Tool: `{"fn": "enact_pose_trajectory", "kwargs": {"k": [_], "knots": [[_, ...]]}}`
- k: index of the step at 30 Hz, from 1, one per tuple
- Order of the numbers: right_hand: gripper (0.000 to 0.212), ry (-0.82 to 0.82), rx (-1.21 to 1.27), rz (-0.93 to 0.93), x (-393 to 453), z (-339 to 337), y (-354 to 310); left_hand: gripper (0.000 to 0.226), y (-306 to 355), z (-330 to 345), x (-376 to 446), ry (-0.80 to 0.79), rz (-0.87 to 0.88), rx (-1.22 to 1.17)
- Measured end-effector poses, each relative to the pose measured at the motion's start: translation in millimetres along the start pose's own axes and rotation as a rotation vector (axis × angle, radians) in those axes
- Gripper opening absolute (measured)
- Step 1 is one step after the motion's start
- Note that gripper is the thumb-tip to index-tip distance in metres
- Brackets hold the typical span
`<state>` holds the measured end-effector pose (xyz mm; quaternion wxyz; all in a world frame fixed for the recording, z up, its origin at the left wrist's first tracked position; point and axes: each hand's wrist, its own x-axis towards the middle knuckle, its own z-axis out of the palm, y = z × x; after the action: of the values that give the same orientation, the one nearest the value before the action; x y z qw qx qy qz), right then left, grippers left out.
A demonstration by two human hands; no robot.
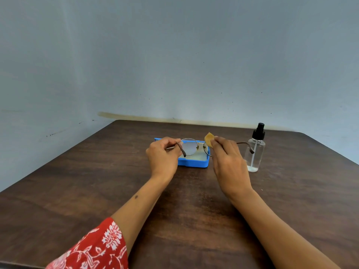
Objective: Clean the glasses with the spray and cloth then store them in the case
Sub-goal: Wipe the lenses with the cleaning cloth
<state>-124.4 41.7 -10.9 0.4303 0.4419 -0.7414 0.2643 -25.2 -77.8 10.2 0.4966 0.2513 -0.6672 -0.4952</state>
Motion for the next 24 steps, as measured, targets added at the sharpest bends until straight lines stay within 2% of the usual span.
{"fn": "enact_pose_trajectory", "kwargs": {"k": [2,6,9,14,18,21,24], "knots": [[0.049,-0.042,0.008,0.027,-1.2,2.3,0.7,0.03,1.8,0.5,-1.5,-0.007,-0.009,-0.009],[0.029,-0.04,0.107,0.056,-2.5,4.1,-2.0,0.025,1.1,0.0,-2.2,0.003,-0.017,-0.011],[0.025,-0.076,0.154,0.048,-3.4,1.2,-2.1,0.023,0.0,-0.4,-1.2,0.028,-0.02,-0.009],[0.018,-0.138,0.205,0.036,-3.5,-2.0,-1.3,0.037,1.2,-1.1,-0.2,0.065,-0.055,-0.017],[0.016,-0.204,0.209,0.076,-4.8,-2.3,-1.5,0.029,-0.7,-1.3,2.1,0.081,-0.055,0.015],[0.013,-0.096,0.203,0.201,-4.1,-3.3,-0.1,0.027,-0.9,-2.7,4.4,0.1,-0.06,-0.026],[0.012,-0.002,0.252,0.419,-3.3,-6.3,11.3,0.025,0.6,-3.7,5.5,0.103,-0.074,-0.044]]}}
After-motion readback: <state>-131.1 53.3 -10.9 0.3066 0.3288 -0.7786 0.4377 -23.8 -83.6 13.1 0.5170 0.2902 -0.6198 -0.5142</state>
